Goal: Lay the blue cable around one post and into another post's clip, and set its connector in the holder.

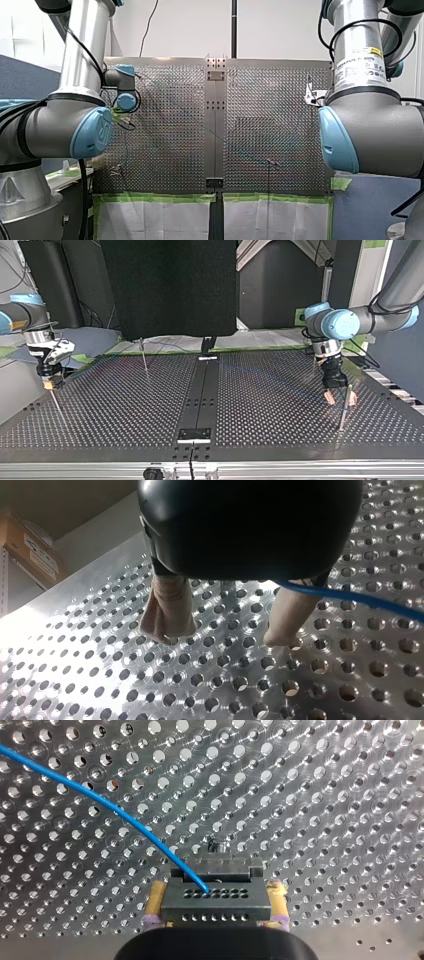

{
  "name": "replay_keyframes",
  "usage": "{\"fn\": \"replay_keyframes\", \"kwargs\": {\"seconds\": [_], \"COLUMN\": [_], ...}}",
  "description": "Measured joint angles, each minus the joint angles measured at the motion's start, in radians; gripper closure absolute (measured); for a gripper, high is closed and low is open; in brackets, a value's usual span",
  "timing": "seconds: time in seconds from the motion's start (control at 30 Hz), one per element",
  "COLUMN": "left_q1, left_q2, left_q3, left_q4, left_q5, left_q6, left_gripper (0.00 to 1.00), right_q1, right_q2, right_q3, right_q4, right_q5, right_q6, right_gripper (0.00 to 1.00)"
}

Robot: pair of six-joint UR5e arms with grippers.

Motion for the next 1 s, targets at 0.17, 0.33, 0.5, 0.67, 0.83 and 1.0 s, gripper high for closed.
{"fn": "replay_keyframes", "kwargs": {"seconds": [0.17,0.33,0.5,0.67,0.83,1.0], "left_q1": [-0.001,-0.001,-0.001,-0.001,-0.001,-0.001], "left_q2": [0.000,0.000,0.000,0.000,0.000,0.000], "left_q3": [0.000,0.000,0.000,0.000,0.000,0.000], "left_q4": [0.000,0.000,0.000,0.000,0.000,0.000], "left_q5": [0.000,0.000,0.000,0.000,0.001,0.000], "left_q6": [0.001,0.001,0.001,0.001,0.001,0.001], "left_gripper": [0.00,0.00,0.00,0.00,0.00,0.00], "right_q1": [-0.001,-0.001,0.002,0.004,0.005,0.005], "right_q2": [0.001,0.001,0.001,0.001,0.001,0.002], "right_q3": [0.001,0.001,0.001,0.001,0.001,0.001], "right_q4": [-0.011,-0.017,-0.019,-0.021,-0.021,-0.023], "right_q5": [0.000,0.000,-0.001,-0.005,-0.006,-0.005], "right_q6": [0.006,0.011,0.012,0.012,0.009,0.006], "right_gripper": [0.65,0.65,0.65,0.65,0.62,0.62]}}
